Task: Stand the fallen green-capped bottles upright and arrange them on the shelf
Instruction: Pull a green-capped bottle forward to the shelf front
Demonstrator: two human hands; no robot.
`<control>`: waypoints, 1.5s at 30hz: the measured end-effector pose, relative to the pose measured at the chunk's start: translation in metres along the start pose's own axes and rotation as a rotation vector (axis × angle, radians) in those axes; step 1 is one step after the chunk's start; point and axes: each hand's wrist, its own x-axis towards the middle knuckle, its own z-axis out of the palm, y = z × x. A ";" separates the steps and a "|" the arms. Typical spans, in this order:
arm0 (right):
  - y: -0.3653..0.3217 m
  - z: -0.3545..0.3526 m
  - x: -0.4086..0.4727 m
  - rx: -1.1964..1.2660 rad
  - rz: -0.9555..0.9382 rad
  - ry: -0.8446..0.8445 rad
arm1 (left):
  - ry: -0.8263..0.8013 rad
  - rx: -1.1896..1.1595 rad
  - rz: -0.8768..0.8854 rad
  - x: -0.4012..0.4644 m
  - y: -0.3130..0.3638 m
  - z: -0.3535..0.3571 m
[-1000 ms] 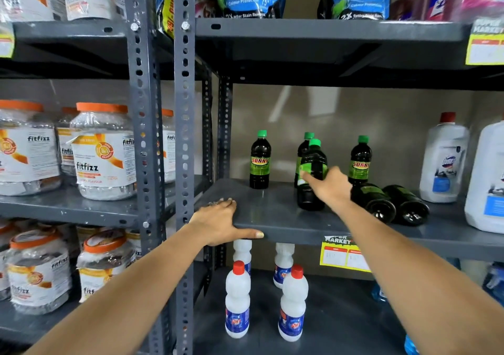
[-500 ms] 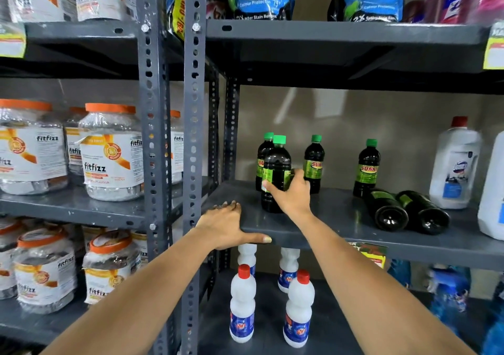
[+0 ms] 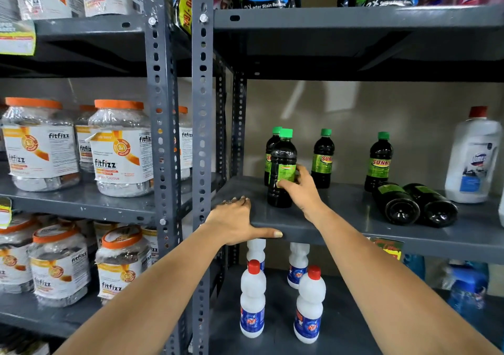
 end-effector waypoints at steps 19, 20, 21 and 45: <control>0.007 0.001 0.005 -0.043 0.028 -0.041 | 0.013 -0.007 -0.017 0.001 0.000 0.001; 0.007 0.001 0.005 -0.041 0.025 -0.023 | 0.013 -0.007 -0.019 0.001 0.000 0.001; 0.007 0.000 0.005 -0.021 0.022 -0.015 | 0.014 -0.008 -0.016 0.001 0.000 0.001; -0.002 0.001 -0.006 -0.277 -0.089 -0.023 | -0.048 0.042 -0.045 0.002 0.000 -0.001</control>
